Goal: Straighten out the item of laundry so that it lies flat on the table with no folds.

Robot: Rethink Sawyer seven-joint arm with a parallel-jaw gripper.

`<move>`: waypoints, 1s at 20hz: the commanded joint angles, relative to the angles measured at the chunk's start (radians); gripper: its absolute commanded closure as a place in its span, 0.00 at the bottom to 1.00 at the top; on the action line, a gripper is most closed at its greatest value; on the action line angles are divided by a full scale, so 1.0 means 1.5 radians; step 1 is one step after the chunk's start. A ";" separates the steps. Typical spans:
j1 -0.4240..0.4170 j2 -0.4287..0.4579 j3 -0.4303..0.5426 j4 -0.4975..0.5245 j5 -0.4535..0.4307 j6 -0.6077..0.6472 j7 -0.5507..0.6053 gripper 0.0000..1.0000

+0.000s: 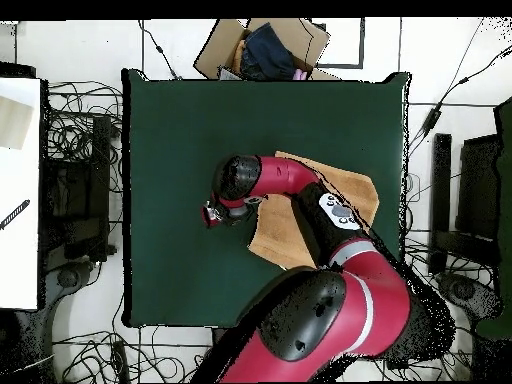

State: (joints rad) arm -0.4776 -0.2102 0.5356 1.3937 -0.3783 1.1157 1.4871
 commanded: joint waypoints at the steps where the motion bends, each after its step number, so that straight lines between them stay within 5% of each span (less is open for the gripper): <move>1: -0.017 0.035 0.038 -0.034 -0.066 0.001 -0.207 0.00; 20: -0.019 0.042 0.035 -0.039 -0.062 0.021 -0.257 0.00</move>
State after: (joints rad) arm -0.5018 -0.1995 0.5594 1.3934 -0.3882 1.1458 1.3227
